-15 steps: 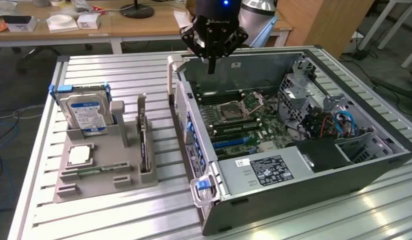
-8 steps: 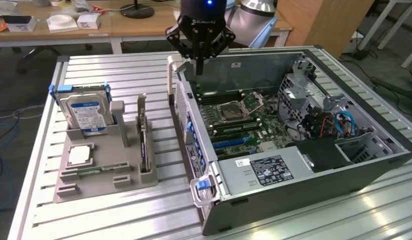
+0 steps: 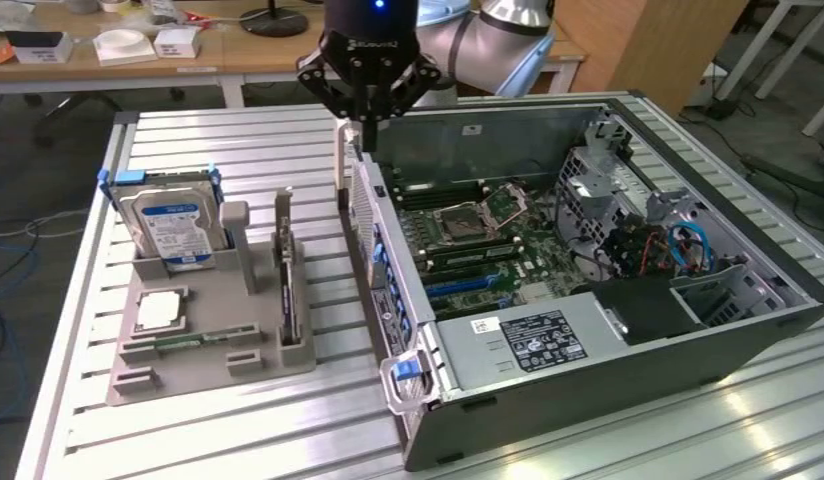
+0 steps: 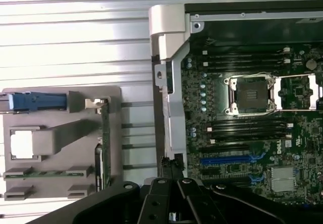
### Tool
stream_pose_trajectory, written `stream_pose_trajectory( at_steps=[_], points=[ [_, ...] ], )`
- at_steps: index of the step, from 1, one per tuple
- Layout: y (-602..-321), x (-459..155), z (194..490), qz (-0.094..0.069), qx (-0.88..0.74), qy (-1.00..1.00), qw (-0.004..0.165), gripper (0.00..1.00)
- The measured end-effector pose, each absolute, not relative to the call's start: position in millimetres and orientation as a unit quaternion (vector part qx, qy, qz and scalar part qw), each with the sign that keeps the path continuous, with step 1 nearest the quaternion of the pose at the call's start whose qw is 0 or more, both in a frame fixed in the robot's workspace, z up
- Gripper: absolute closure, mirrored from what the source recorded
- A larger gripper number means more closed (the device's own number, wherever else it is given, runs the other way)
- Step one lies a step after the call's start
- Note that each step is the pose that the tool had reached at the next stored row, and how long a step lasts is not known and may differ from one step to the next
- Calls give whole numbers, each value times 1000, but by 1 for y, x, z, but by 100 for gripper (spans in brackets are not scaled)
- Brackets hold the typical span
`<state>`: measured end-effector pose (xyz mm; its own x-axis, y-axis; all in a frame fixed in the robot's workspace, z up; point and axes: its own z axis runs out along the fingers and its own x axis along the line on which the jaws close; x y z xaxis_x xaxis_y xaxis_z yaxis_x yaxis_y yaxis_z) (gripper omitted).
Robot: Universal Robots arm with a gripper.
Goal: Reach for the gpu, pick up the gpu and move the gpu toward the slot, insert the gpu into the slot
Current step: 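Reach for the gpu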
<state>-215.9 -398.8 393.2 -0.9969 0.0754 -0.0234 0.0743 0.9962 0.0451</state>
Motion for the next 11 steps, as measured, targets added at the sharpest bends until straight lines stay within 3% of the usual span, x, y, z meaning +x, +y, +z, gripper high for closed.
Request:
stream_pose_trajectory(
  at_steps=[11],
  points=[
    [-399,-254,393,22,37,999,12,90]
  ],
)
